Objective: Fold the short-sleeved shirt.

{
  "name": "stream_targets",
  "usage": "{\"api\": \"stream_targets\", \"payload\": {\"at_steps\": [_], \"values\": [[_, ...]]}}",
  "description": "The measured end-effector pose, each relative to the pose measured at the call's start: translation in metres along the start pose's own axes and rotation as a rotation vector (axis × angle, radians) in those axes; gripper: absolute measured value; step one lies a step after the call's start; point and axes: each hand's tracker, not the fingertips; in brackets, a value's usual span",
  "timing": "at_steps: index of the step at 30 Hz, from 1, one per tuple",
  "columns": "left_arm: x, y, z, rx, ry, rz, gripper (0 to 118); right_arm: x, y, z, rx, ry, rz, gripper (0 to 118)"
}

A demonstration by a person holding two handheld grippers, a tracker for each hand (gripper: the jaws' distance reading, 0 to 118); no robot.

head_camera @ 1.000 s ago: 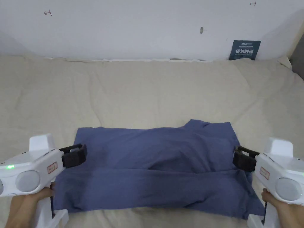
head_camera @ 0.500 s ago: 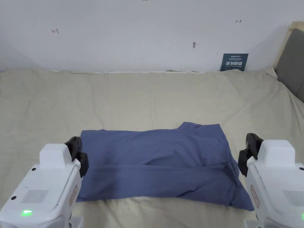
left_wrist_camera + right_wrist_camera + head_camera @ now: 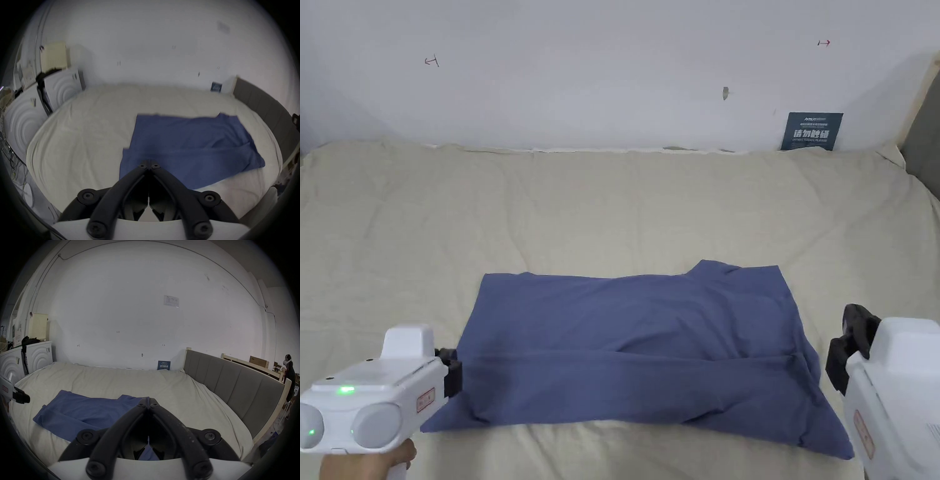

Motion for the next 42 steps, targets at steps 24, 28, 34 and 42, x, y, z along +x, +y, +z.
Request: {"api": "stream_targets", "payload": {"at_steps": [24, 28, 34, 42], "values": [[-0.008, -0.028, -0.066, -0.174, 0.023, -0.020, 8, 0.037, -0.120, -0.112, -0.599, -0.063, -0.117, 95], [-0.007, -0.022, -0.057, -0.160, 0.009, -0.013, 8, 0.032, -0.162, -0.135, -0.721, -0.084, -0.108, 91], [-0.016, -0.025, -0.046, -0.150, 0.019, 0.058, 8, 0.025, -0.149, -0.121, -0.689, -0.025, -0.129, 14], [-0.033, -0.039, -0.017, -0.121, 0.023, 0.156, 8, 0.050, -0.109, -0.076, -0.549, -0.007, -0.114, 14]]}}
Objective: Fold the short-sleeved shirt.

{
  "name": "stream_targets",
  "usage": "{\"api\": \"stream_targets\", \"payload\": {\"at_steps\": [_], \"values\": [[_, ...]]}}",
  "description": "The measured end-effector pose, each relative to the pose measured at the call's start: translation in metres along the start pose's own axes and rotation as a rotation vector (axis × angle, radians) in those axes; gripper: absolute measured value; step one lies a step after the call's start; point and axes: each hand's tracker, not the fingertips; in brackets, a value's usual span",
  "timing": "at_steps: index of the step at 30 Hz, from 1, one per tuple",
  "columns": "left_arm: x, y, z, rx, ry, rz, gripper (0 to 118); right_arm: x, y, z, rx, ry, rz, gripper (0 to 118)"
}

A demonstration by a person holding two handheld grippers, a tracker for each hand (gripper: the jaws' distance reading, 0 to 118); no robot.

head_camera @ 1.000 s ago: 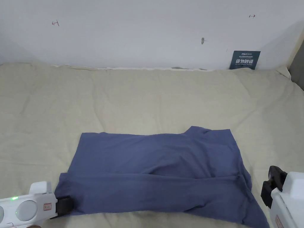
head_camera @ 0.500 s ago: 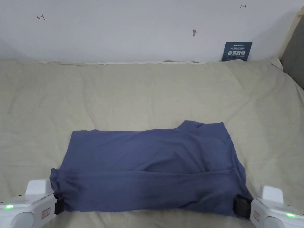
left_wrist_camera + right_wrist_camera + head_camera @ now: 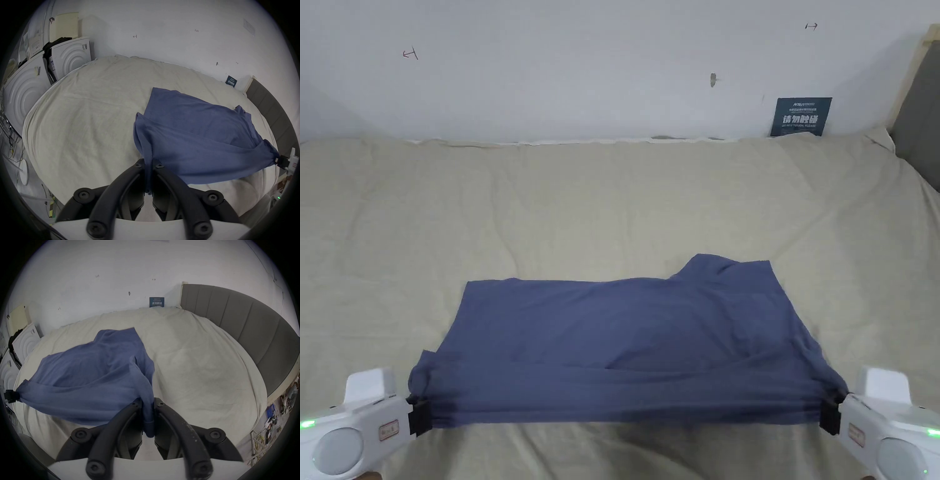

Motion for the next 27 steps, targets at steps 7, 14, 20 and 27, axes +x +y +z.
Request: {"api": "stream_targets", "payload": {"at_steps": [7, 14, 20, 27], "values": [[-0.015, -0.054, 0.022, -0.094, -0.007, 0.031, 8, 0.021, -0.051, 0.013, -0.080, 0.014, 0.007, 14], [-0.020, -0.082, -0.005, -0.193, 0.050, 0.043, 8, 0.020, -0.103, -0.012, -0.189, 0.015, -0.036, 15], [-0.001, -0.063, 0.025, -0.142, 0.046, -0.010, 103, 0.017, -0.066, 0.009, -0.126, 0.009, -0.023, 82], [0.043, 0.001, 0.122, 0.324, -0.075, 0.007, 113, -0.011, 0.018, 0.100, 0.255, 0.103, 0.015, 106]]}}
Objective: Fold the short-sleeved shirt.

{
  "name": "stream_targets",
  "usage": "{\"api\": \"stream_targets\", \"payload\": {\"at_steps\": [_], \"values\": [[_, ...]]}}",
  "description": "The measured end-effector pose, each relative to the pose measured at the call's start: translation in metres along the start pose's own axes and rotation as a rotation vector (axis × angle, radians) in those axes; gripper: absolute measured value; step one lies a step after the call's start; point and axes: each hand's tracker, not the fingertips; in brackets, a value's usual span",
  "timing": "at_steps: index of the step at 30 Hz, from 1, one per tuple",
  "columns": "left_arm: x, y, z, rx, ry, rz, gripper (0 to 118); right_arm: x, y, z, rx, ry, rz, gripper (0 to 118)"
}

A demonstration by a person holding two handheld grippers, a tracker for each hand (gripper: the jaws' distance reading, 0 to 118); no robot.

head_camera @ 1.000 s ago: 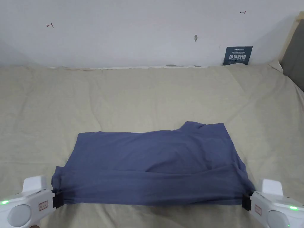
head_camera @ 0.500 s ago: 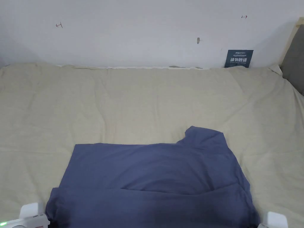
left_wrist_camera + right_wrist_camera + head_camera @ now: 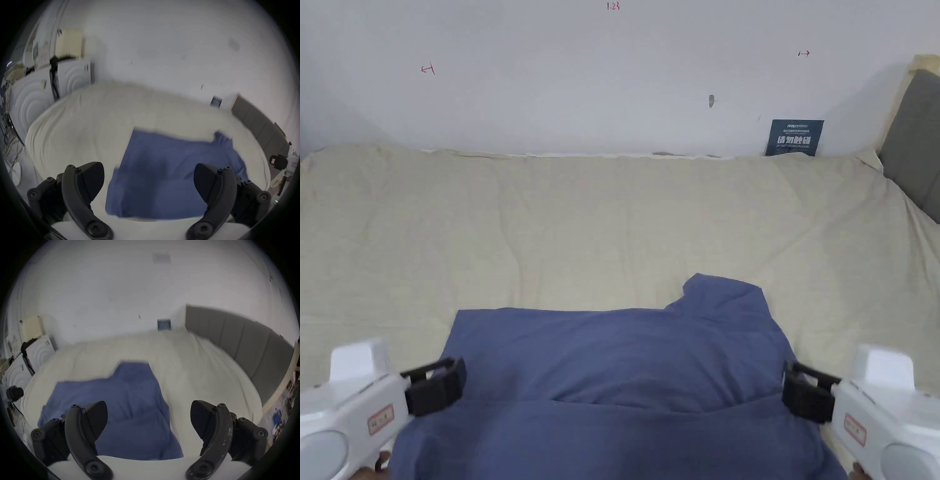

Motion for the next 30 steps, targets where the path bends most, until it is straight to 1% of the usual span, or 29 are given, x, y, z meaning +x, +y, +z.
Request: {"api": "stream_targets", "payload": {"at_steps": [3, 6, 8, 9, 10, 11, 12, 13, 14, 15, 18, 23, 28, 30], "values": [[0.025, 0.029, 0.026, 0.210, -0.011, -0.024, 113, -0.021, 0.033, 0.027, 0.155, 0.010, 0.039, 106], [0.043, 0.047, 0.039, 0.318, 0.002, -0.033, 114, -0.041, 0.052, 0.045, 0.264, 0.002, 0.069, 106], [0.051, 0.053, 0.041, 0.331, -0.002, -0.050, 113, -0.050, 0.058, 0.053, 0.304, 0.004, 0.083, 105], [0.054, 0.054, 0.042, 0.356, 0.000, -0.053, 111, -0.053, 0.060, 0.056, 0.323, 0.006, 0.086, 103], [0.056, 0.053, 0.043, 0.379, -0.002, -0.050, 104, -0.056, 0.060, 0.058, 0.334, 0.009, 0.092, 94], [0.057, 0.052, 0.041, 0.407, -0.008, -0.053, 90, -0.058, 0.061, 0.060, 0.340, 0.017, 0.099, 84], [0.059, 0.050, 0.041, 0.418, -0.013, -0.066, 70, -0.061, 0.061, 0.062, 0.349, 0.025, 0.107, 69], [0.062, 0.049, 0.040, 0.420, -0.010, -0.075, 27, -0.061, 0.060, 0.061, 0.358, 0.029, 0.108, 40], [0.064, 0.048, 0.036, 0.414, -0.005, -0.101, 0, -0.063, 0.060, 0.061, 0.365, 0.030, 0.109, 13], [0.067, 0.047, 0.033, 0.392, -0.018, -0.138, 1, -0.065, 0.060, 0.059, 0.367, 0.034, 0.117, 2], [0.072, 0.048, 0.021, 0.359, -0.029, -0.143, 0, -0.065, 0.061, 0.051, 0.359, 0.030, 0.135, 1], [0.066, 0.056, -0.007, 0.294, -0.008, -0.164, 0, -0.063, 0.067, 0.036, 0.346, 0.028, 0.121, 1], [0.052, 0.079, -0.069, 0.118, -0.028, -0.201, 0, -0.060, 0.079, 0.010, 0.327, 0.014, 0.122, 1], [0.041, 0.089, -0.104, 0.051, -0.041, -0.206, 0, -0.059, 0.084, -0.005, 0.312, 0.017, 0.124, 1]]}}
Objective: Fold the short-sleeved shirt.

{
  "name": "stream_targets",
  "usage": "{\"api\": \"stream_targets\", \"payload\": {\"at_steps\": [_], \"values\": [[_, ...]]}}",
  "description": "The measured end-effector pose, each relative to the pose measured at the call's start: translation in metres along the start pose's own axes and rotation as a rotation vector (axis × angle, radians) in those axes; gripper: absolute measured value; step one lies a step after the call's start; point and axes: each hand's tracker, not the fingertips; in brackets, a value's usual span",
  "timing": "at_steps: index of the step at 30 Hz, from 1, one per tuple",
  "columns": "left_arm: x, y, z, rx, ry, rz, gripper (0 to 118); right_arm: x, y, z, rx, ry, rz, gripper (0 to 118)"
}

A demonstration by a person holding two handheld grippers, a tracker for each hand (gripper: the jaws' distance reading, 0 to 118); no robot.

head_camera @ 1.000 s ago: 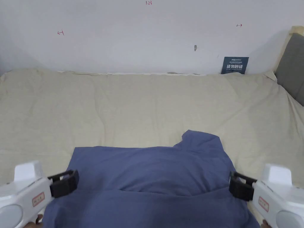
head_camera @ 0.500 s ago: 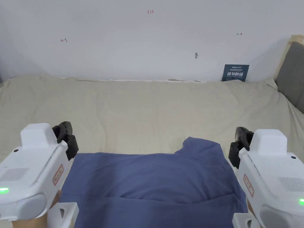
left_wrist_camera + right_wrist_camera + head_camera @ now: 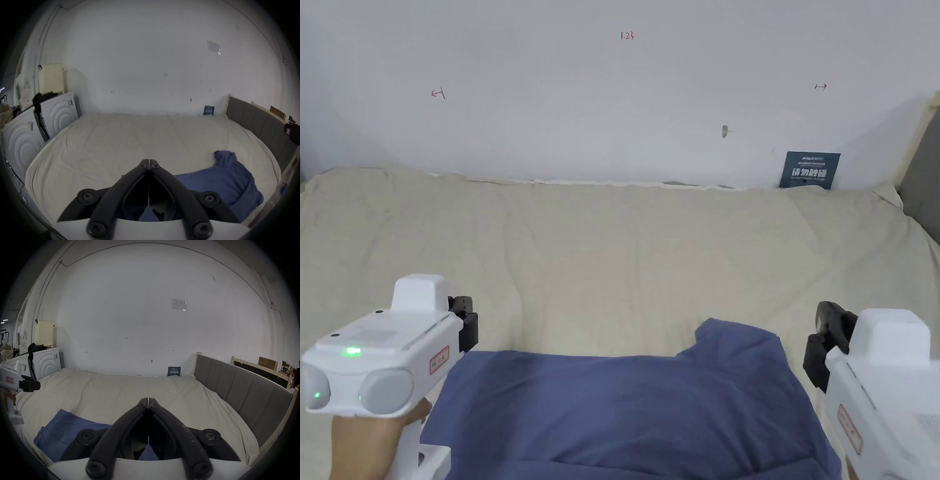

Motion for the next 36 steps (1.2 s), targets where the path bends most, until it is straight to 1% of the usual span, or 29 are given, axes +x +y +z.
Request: {"api": "stream_targets", "payload": {"at_steps": [2, 4, 5, 7, 8, 9, 10, 11, 12, 13, 15, 16, 17, 19, 20, 21, 22, 23, 24, 25, 26, 27, 28, 30, 31, 32, 33, 34, 36], "values": [[-0.014, 0.003, -0.035, -0.095, -0.020, 0.017, 0, 0.001, 0.001, -0.015, -0.023, -0.003, 0.002, 1], [-0.031, 0.004, -0.074, -0.227, -0.076, 0.058, 0, 0.002, -0.002, -0.030, -0.036, 0.000, 0.001, 1], [-0.035, 0.001, -0.090, -0.254, -0.076, 0.097, 1, 0.002, -0.003, -0.038, -0.044, -0.004, 0.004, 1], [-0.048, -0.006, -0.124, -0.327, -0.058, 0.119, 4, 0.003, -0.008, -0.053, -0.066, -0.007, 0.012, 1], [-0.051, -0.011, -0.138, -0.355, -0.030, 0.126, 14, 0.004, -0.010, -0.062, -0.084, -0.007, 0.017, 1], [-0.054, -0.017, -0.152, -0.397, -0.034, 0.116, 33, 0.004, -0.013, -0.069, -0.098, -0.009, 0.022, 1], [-0.056, -0.024, -0.164, -0.421, -0.031, 0.107, 70, 0.004, -0.015, -0.076, -0.109, -0.012, 0.022, 1], [-0.058, -0.031, -0.177, -0.455, -0.012, 0.091, 94, 0.005, -0.018, -0.082, -0.120, -0.014, 0.019, 1], [-0.059, -0.038, -0.189, -0.489, 0.014, 0.085, 109, 0.005, -0.021, -0.089, -0.131, -0.012, 0.016, 1], [-0.066, -0.046, -0.206, -0.514, 0.020, 0.087, 111, 0.006, -0.024, -0.095, -0.142, -0.013, 0.014, 1], [-0.067, -0.059, -0.224, -0.550, 0.020, 0.082, 102, 0.008, -0.031, -0.107, -0.164, -0.017, 0.012, 1], [-0.067, -0.065, -0.230, -0.566, 0.022, 0.080, 94, 0.009, -0.034, -0.112, -0.176, -0.020, 0.011, 1], [-0.066, -0.072, -0.236, -0.585, 0.024, 0.072, 83, 0.010, -0.038, -0.118, -0.189, -0.022, 0.007, 1], [-0.062, -0.082, -0.242, -0.605, 0.021, 0.056, 43, 0.014, -0.044, -0.126, -0.215, -0.023, -0.008, 1], [-0.058, -0.086, -0.239, -0.587, 0.005, 0.055, 39, 0.016, -0.047, -0.131, -0.228, -0.024, -0.016, 1], [-0.052, -0.084, -0.233, -0.528, 0.027, 0.041, 29, 0.019, -0.050, -0.137, -0.246, -0.023, -0.026, 1], [-0.049, -0.083, -0.232, -0.519, 0.034, 0.030, 5, 0.022, -0.052, -0.143, -0.264, -0.021, -0.032, 2], [-0.046, -0.083, -0.230, -0.522, -0.025, 0.036, 4, 0.027, -0.056, -0.152, -0.285, -0.014, -0.043, 3], [-0.041, -0.083, -0.229, -0.517, -0.027, 0.027, 4, 0.031, -0.059, -0.162, -0.304, -0.010, -0.051, 5], [-0.038, -0.080, -0.223, -0.508, -0.001, -0.003, 3, 0.035, -0.061, -0.171, -0.325, -0.009, -0.059, 15], [-0.037, -0.078, -0.218, -0.488, -0.013, -0.015, 3, 0.040, -0.062, -0.187, -0.373, -0.015, -0.069, 29], [-0.037, -0.075, -0.209, -0.455, -0.031, -0.012, 3, 0.045, -0.066, -0.202, -0.411, -0.003, -0.073, 48], [-0.037, -0.071, -0.201, -0.422, -0.035, 0.009, 3, 0.048, -0.070, -0.215, -0.443, -0.006, -0.092, 72], [-0.035, -0.063, -0.182, -0.369, -0.051, 0.051, 3, 0.054, -0.083, -0.247, -0.543, -0.002, -0.086, 97], [-0.036, -0.059, -0.174, -0.350, -0.063, 0.065, 3, 0.056, -0.091, -0.262, -0.585, -0.013, -0.091, 97], [-0.038, -0.056, -0.165, -0.339, -0.073, 0.071, 3, 0.057, -0.100, -0.277, -0.628, -0.021, -0.094, 100], [-0.037, -0.053, -0.160, -0.332, -0.078, 0.063, 3, 0.058, -0.110, -0.289, -0.663, -0.030, -0.131, 103], [-0.038, -0.051, -0.154, -0.320, -0.078, 0.059, 3, 0.058, -0.118, -0.298, -0.690, -0.038, -0.151, 105], [-0.038, -0.047, -0.145, -0.317, -0.088, 0.050, 3, 0.058, -0.141, -0.313, -0.746, -0.036, -0.180, 104]]}}
